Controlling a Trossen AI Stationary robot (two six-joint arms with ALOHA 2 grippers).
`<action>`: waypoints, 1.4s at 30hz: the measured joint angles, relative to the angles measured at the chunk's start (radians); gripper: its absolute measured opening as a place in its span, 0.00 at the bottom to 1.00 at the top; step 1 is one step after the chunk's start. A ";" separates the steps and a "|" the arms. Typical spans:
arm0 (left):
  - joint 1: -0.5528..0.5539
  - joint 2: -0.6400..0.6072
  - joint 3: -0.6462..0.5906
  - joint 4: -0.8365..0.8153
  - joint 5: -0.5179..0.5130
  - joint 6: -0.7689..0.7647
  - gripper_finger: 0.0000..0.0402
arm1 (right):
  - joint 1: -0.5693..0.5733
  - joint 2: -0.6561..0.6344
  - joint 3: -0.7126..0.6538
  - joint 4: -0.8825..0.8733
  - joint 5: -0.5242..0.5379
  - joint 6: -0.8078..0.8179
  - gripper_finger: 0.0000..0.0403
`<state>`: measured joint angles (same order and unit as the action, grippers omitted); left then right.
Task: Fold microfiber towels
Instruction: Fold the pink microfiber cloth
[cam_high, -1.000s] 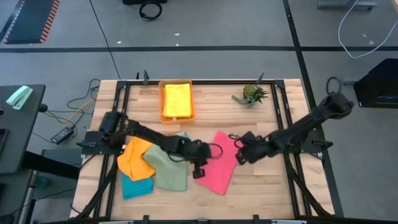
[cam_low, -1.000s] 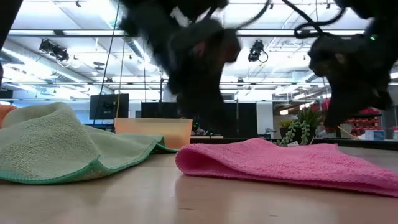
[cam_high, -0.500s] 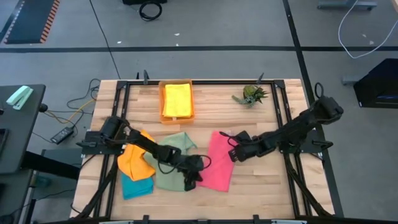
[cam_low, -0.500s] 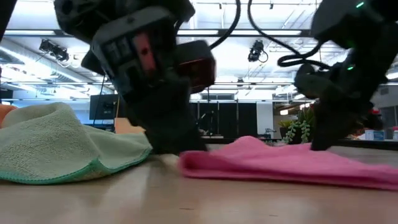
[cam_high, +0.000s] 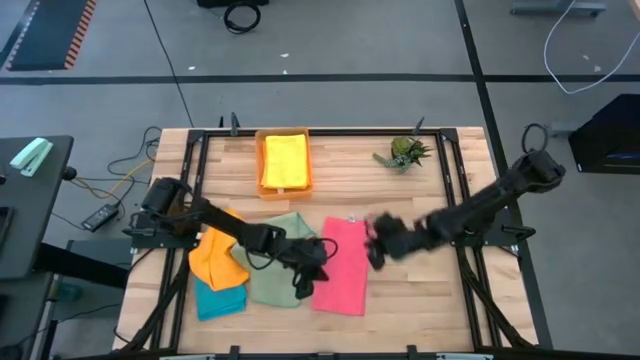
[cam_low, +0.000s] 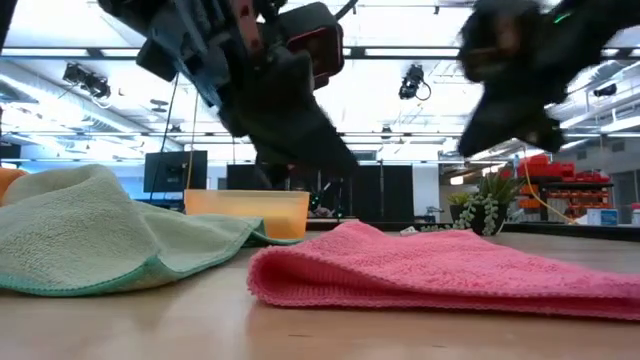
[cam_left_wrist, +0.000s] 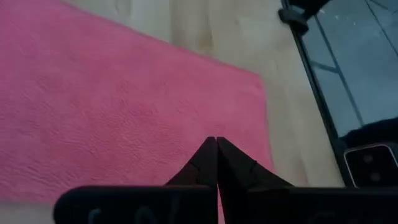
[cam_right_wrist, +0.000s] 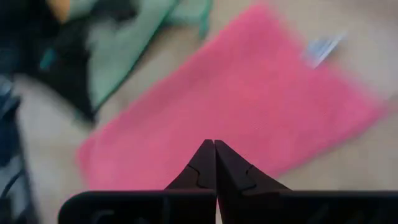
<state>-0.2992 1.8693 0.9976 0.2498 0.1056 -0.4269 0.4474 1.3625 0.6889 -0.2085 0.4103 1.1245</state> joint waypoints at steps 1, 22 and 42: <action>0.008 -0.001 0.002 -0.014 -0.005 0.009 0.02 | 0.053 0.026 -0.001 0.023 0.014 0.038 0.00; 0.039 0.018 0.003 -0.022 0.004 0.109 0.08 | 0.349 0.531 0.347 0.148 0.020 -0.514 0.19; 0.037 0.017 0.003 -0.039 0.005 0.109 0.08 | 0.343 0.582 0.366 0.094 0.009 -0.545 0.31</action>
<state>-0.2626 1.8866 1.0008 0.2111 0.1104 -0.3183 0.7902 1.9445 1.0550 -0.1145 0.4196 0.5793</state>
